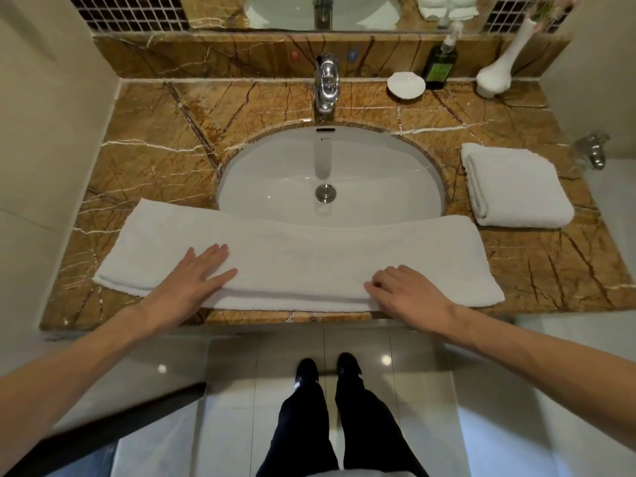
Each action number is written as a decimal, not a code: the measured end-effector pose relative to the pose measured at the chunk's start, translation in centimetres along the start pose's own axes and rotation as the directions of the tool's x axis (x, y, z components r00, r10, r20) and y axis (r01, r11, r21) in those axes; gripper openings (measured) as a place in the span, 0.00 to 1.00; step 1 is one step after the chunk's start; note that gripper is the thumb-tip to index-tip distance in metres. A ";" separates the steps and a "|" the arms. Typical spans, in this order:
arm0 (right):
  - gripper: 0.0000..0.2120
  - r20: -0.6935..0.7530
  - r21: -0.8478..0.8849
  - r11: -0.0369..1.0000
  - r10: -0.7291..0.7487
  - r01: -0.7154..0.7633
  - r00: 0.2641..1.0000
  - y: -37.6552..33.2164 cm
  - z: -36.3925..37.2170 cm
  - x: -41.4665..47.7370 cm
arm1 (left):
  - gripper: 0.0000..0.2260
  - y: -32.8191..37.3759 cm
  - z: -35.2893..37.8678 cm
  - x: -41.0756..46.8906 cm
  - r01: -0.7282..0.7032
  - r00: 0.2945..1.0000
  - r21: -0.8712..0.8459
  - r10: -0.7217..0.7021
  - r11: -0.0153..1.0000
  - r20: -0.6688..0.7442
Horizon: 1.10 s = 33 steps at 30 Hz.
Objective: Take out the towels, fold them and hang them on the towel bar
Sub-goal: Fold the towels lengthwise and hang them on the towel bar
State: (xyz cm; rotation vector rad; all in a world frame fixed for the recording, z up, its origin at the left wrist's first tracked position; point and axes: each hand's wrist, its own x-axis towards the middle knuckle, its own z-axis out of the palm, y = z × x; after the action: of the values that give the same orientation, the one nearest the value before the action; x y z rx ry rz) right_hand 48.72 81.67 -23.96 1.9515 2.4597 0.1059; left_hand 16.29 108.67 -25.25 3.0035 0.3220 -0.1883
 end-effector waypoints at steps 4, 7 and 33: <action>0.13 -0.041 -0.013 1.000 -0.024 0.024 0.999 -0.6 -0.1 -0.6 | 0.43 0.3 0.1 -0.5 -0.041 0.999 -0.011 0.041 0.999 0.000; 0.13 -0.044 -0.028 0.999 -0.044 0.043 0.998 -0.9 0.0 -0.8 | 0.44 0.2 0.6 -0.8 -0.061 0.998 -0.021 0.061 0.998 -0.006; 0.10 0.056 0.033 0.994 -0.102 0.101 0.993 -2.3 0.5 1.3 | 0.27 3.9 1.9 4.8 -0.069 0.982 0.162 0.039 0.984 0.185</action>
State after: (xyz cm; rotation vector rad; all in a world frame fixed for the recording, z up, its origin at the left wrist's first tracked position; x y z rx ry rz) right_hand 46.18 82.40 -24.48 1.8085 2.5319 0.0124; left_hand 21.55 105.61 -27.37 3.1234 0.2158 -0.5048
